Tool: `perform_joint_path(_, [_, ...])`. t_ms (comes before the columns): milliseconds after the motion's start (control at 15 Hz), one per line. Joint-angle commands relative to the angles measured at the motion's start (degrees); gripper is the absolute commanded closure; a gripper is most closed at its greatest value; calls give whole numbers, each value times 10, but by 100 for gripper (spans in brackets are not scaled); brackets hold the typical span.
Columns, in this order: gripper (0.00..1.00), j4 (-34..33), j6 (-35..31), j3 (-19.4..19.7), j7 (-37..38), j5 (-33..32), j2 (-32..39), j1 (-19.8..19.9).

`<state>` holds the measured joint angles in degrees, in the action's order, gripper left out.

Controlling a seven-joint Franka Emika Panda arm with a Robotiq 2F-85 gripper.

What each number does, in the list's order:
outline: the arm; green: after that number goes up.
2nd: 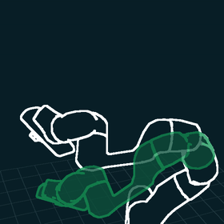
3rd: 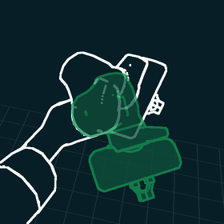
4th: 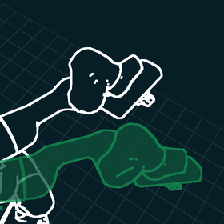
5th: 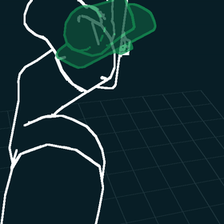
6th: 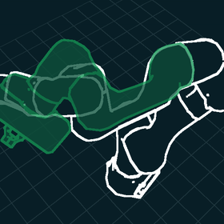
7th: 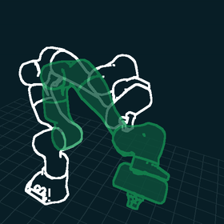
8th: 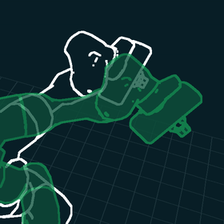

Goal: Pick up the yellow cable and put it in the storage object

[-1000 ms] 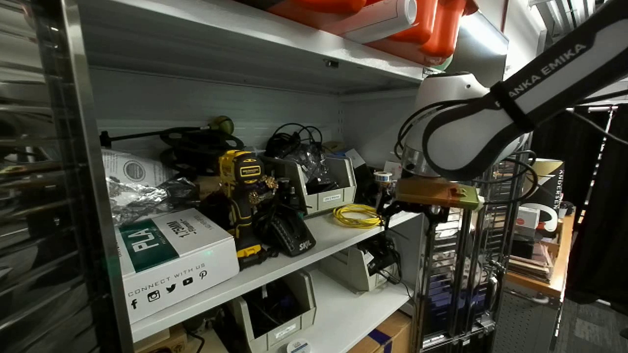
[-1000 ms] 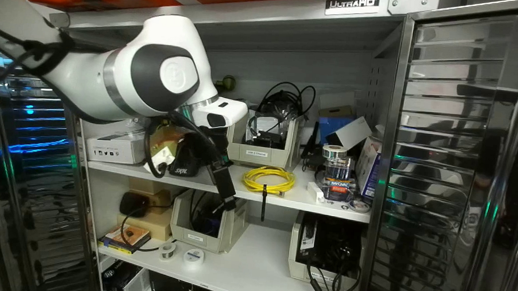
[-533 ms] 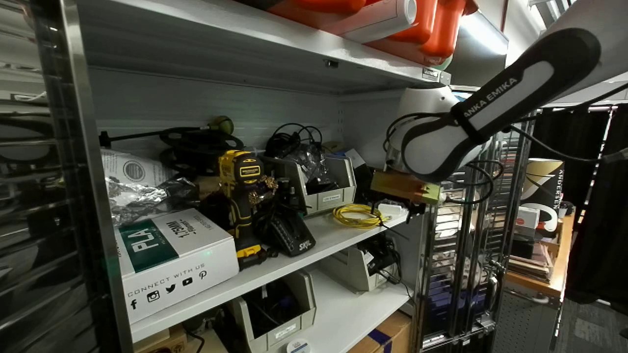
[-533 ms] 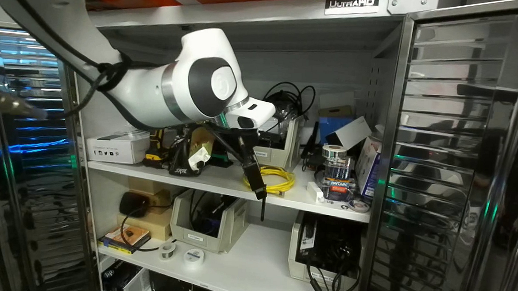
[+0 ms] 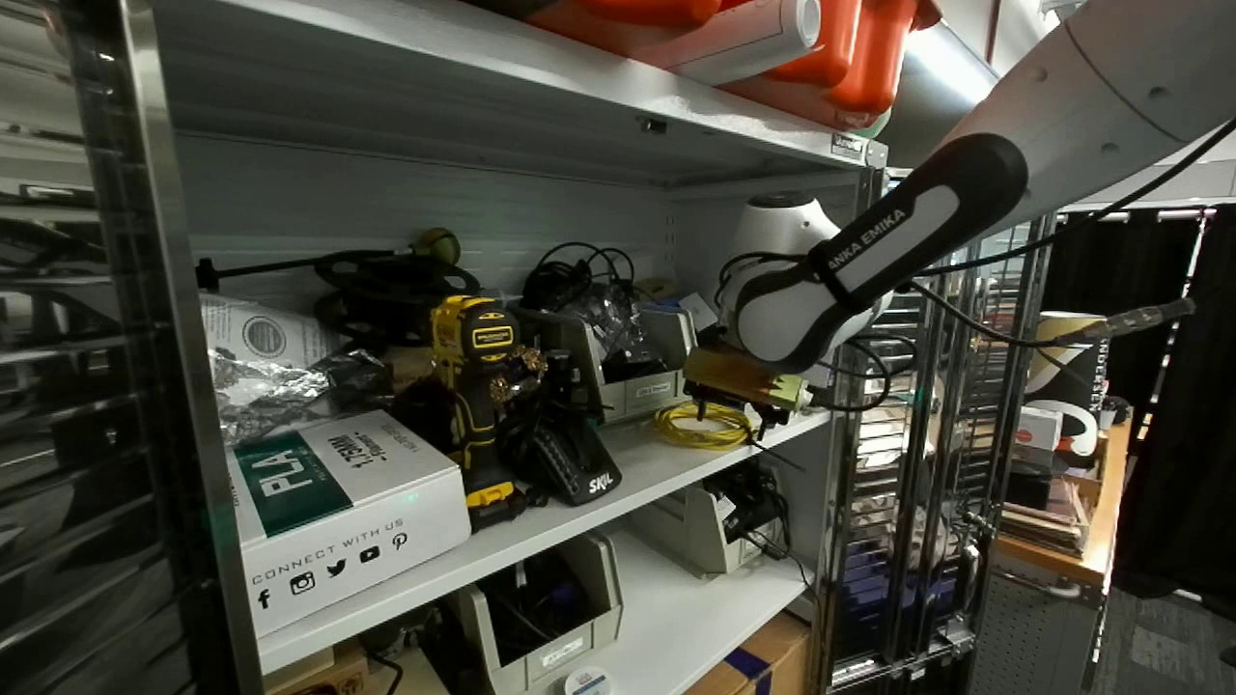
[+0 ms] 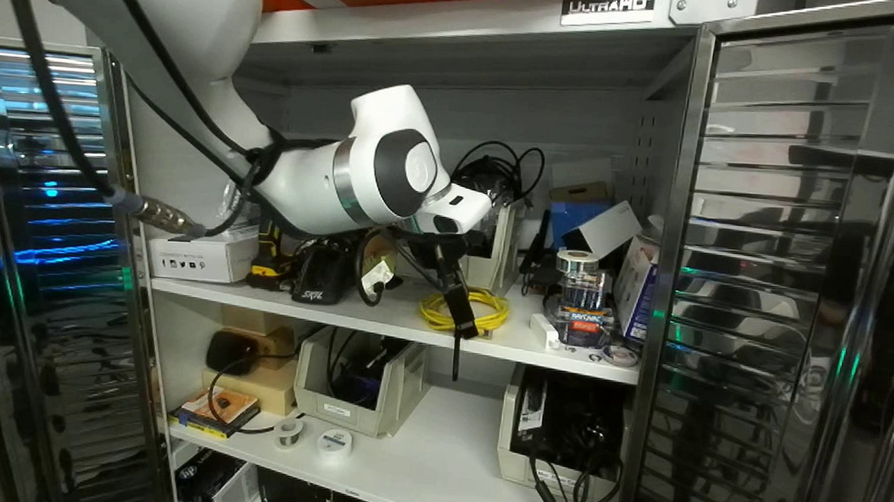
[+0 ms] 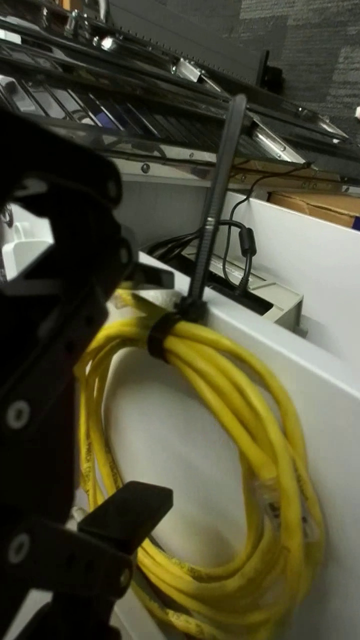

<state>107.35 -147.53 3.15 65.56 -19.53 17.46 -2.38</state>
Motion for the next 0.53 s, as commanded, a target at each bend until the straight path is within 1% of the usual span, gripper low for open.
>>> perform_joint_path(0, [34, -39, 12, 29, 14, -4, 14, -29])
perform_joint_path(333, [73, -14, 39, 26, -9, 16, -15, -26])
perform_joint_path(400, [79, -8, 50, 25, -12, 16, -21, -25])
perform_joint_path(467, [83, -2, 56, 27, -9, 9, -26, -26])
